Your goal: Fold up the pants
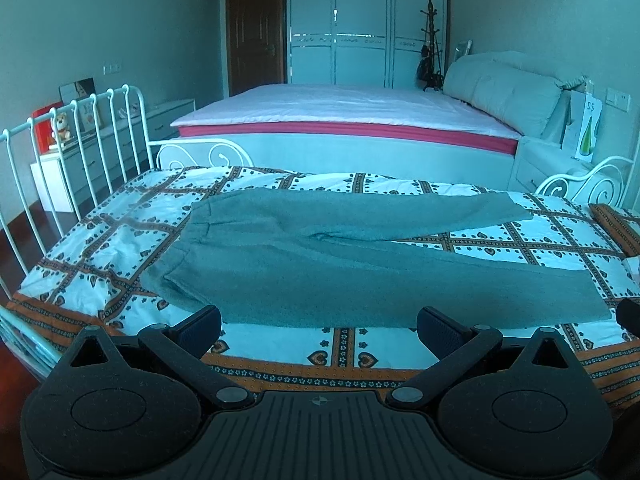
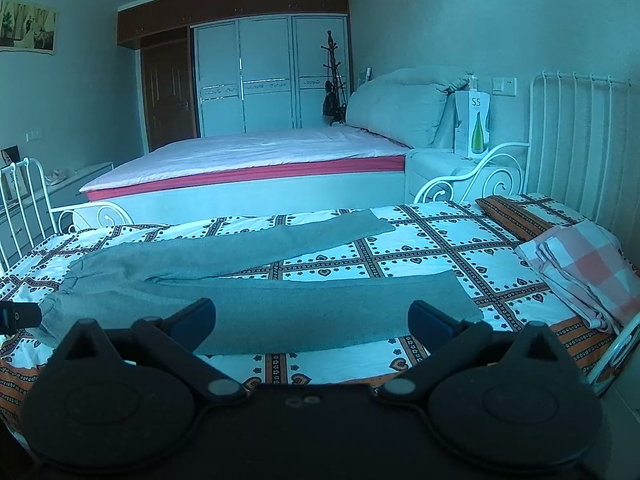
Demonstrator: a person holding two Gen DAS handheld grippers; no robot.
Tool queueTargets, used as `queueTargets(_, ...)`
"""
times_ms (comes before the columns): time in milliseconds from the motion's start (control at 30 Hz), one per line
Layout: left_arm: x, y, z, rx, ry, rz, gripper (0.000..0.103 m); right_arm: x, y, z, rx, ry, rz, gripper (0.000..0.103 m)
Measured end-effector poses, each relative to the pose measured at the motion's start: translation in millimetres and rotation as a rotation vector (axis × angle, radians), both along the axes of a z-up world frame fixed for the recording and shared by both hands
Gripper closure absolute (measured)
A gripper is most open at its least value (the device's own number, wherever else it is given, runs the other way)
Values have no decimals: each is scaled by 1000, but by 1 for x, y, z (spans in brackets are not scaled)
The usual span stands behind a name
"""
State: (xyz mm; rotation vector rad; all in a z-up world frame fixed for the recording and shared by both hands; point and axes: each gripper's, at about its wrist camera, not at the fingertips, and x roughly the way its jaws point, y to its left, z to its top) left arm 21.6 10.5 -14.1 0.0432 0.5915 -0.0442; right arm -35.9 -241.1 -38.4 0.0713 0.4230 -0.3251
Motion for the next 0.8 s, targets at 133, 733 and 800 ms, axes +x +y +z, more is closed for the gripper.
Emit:
queueTargets(133, 12, 1, -2, 20, -1, 4, 0, 9, 0, 2, -16, -4, 14, 6)
queueTargets(733, 120, 20, -25, 70, 67, -7, 0, 95, 7, -9, -53, 62, 159, 6)
queueTargets(800, 137, 26, -26, 83, 66, 1, 0, 109, 8, -9, -60, 73, 177, 6)
